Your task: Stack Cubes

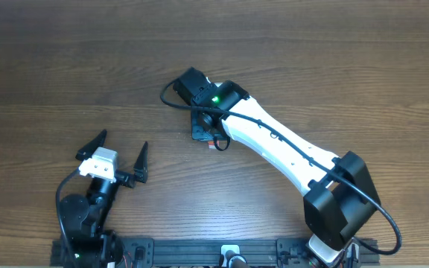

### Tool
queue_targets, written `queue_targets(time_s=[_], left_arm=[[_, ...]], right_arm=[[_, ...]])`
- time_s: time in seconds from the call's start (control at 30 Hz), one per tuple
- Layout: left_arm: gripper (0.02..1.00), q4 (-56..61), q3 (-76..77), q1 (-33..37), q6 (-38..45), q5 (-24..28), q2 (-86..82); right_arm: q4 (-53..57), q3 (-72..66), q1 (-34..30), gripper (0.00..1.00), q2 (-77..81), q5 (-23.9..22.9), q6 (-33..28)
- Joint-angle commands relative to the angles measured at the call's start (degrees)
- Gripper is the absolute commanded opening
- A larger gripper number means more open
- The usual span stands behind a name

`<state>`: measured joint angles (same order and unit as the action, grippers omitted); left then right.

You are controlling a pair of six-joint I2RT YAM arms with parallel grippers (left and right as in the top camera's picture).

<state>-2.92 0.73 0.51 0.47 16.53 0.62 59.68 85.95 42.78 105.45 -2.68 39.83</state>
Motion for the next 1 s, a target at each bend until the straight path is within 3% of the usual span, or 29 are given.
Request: queue_targets(time_s=[0.03,0.37,0.73,1.0], left_arm=[[1.0,0.2,-0.4,0.3,0.8,0.6,-0.3],[1.0,0.2,-0.4,0.3,0.8,0.5,-0.3],[1.0,0.2,-0.4,0.3,0.8,0.5,-0.3],[1.0,0.2,-0.4,0.3,0.8,0.6,-0.3]], right_arm=[[-0.3,-0.5,-0.5,0.012,2.1,-0.1,0.9],[-0.5,-0.5,-0.8,0.016,2.6,-0.2,1.3],[-0.5,-0.5,-0.8,0.086,2.6,-0.1,1.3],[-0.5,-0.5,-0.7,0.237,2.6,-0.1,1.3]])
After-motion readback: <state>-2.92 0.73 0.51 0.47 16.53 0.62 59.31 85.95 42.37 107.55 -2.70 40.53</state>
